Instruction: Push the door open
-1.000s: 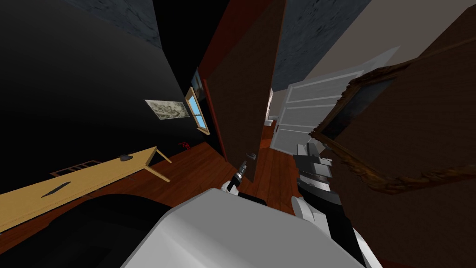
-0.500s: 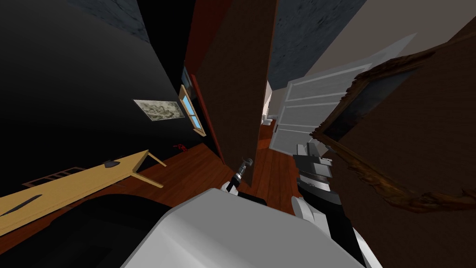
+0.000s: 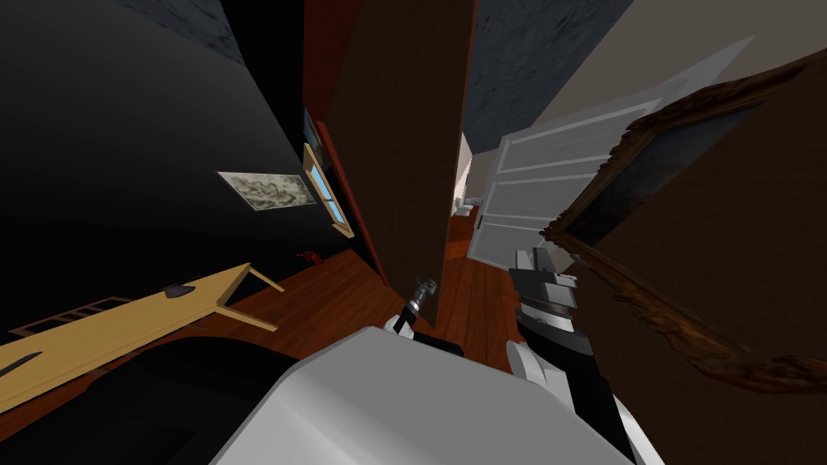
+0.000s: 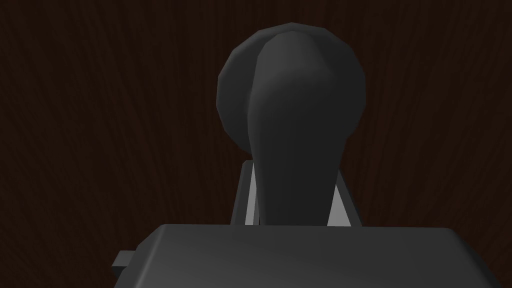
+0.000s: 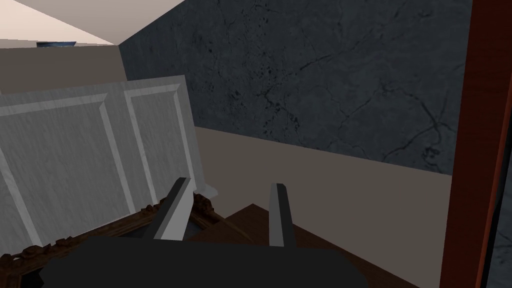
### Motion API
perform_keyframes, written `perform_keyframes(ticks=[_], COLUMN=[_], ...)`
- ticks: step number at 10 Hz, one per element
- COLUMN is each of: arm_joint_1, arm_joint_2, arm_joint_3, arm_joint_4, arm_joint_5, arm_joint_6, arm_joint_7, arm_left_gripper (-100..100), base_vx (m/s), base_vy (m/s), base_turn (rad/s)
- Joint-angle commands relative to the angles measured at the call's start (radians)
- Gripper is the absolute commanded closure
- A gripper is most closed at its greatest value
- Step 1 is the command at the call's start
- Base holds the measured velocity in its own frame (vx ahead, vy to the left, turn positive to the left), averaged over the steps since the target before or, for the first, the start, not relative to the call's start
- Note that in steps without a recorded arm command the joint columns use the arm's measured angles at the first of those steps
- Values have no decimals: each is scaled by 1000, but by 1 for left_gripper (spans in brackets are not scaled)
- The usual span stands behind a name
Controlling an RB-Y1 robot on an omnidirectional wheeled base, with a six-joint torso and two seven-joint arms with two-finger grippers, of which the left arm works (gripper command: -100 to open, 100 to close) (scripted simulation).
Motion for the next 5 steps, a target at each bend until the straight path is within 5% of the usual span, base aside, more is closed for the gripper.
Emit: perform_keyframes(ticks=[1,5], arm_joint_1=[3,-3], arm_joint_2=[0,3], arm_joint_3=[-1,15], arm_joint_4=[1,3], arm_joint_5=[0,3], arm_joint_6=[0,2], arm_joint_7=[0,-3], arm_left_gripper=[100,100], base_vx=[-12,22], base_vy=[8,-10], base_turn=[-15,3])
